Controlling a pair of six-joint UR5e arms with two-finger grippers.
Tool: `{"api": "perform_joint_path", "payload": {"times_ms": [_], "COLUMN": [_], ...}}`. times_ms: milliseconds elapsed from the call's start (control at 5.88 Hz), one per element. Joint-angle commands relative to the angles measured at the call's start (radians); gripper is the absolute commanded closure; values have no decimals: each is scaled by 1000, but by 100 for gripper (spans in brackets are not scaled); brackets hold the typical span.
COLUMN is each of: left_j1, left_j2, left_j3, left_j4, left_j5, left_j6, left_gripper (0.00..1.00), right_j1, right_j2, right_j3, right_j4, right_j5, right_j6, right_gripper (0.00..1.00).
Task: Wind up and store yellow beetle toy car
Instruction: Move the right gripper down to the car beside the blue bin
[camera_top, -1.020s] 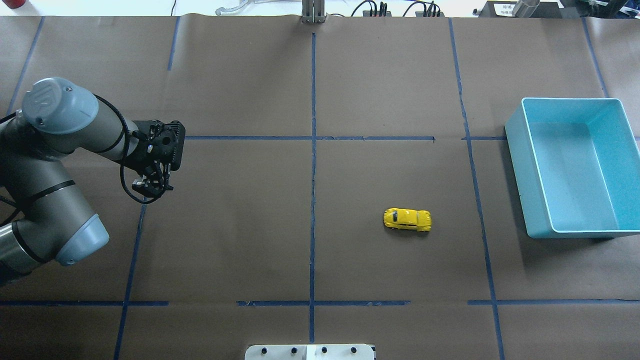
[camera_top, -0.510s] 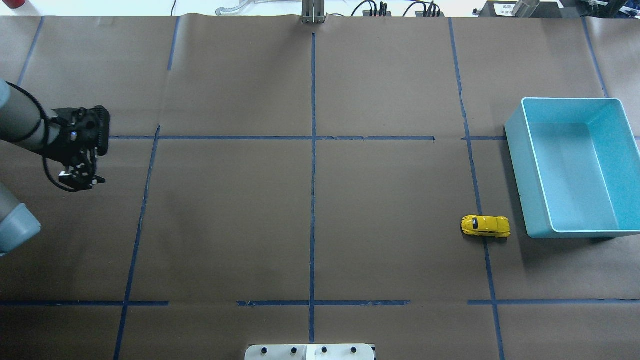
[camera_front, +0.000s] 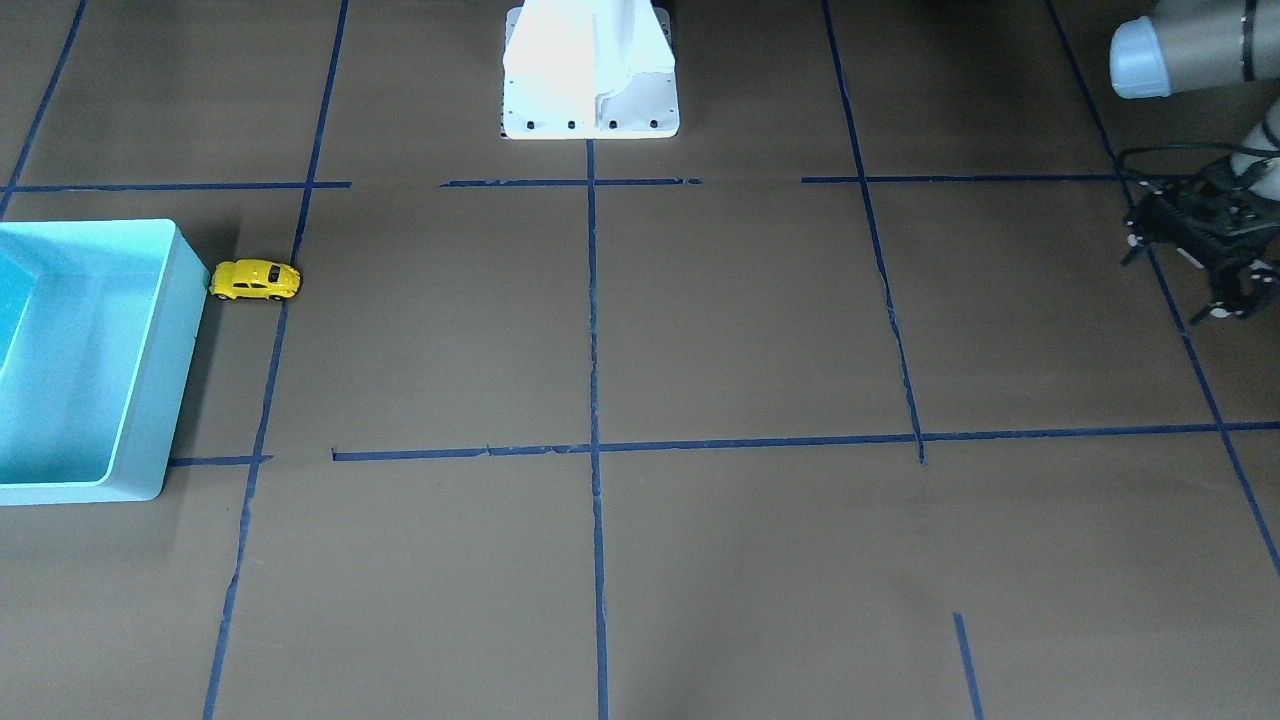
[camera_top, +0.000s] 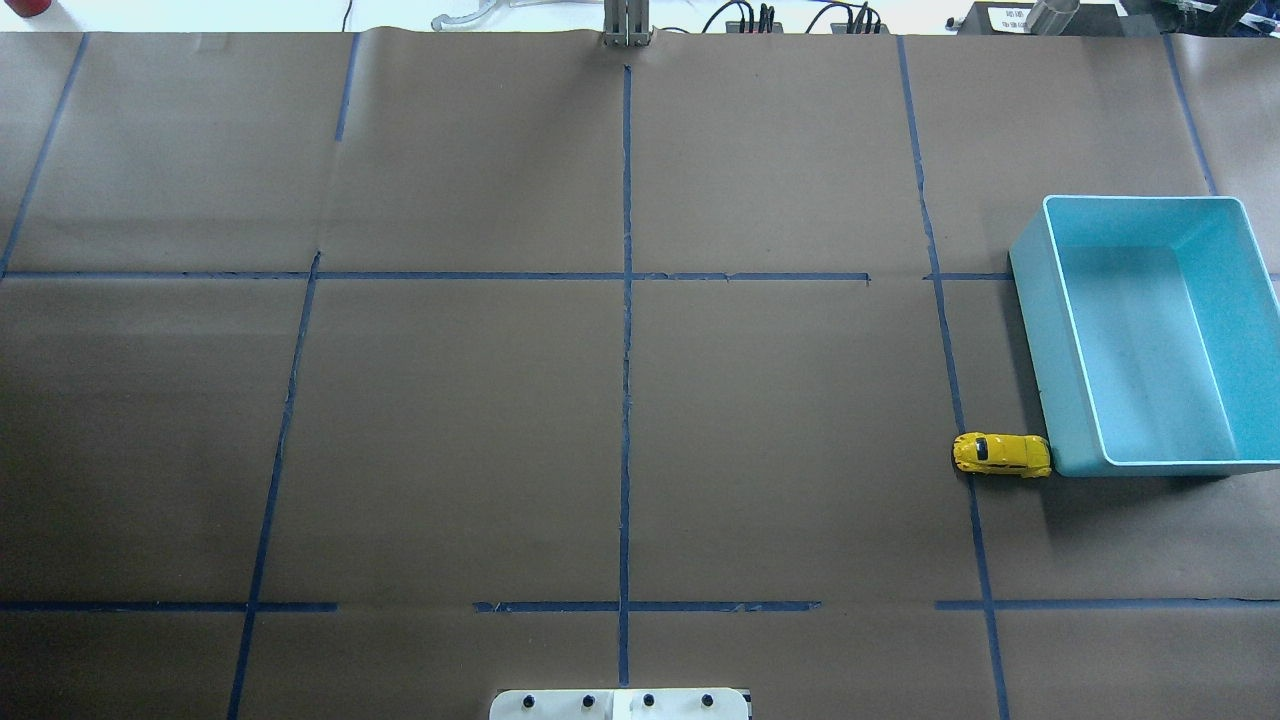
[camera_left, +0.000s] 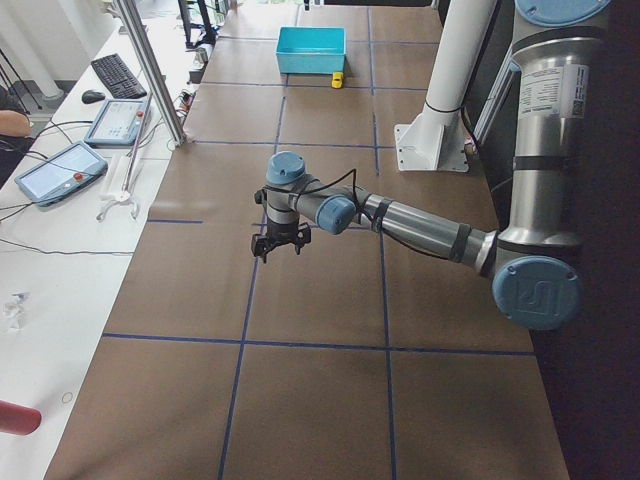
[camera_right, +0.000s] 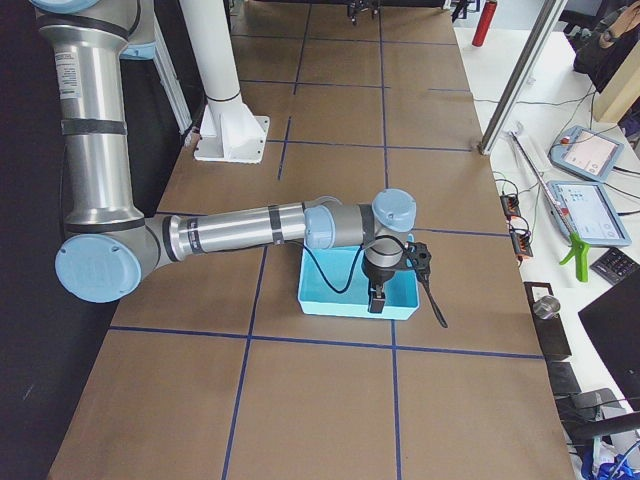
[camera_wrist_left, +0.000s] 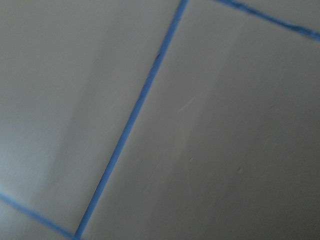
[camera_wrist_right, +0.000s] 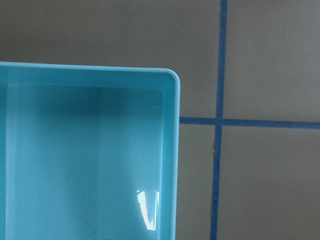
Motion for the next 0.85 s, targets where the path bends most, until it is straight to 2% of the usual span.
{"api": "perform_joint_path", "payload": {"times_ms": [0,170,340,510,680], "left_j1": [-213,-289,-399,-405,-403], "left_j2": [101,161,181,180,172], "left_j3": [13,22,51,59,69], "left_j4": [12,11,12,12,21], "left_j5": [-120,-122,-133,-175,-176], "left_j6": [-76,-86,-188,-433,-600], "left_gripper": [0,0,0,0,0], "right_j1": [-103,-155,-219,-297,-350], "right_j2": [72,144,183,215,202], "right_j3": [142,218,260,286,374], "right_j4": [-171,-311,-401,-415,-402], "right_j5": [-4,-46,-56,-111,-154], "right_j6": [12,40,42,41,-8], "right_gripper": [0,0,0,0,0]}}
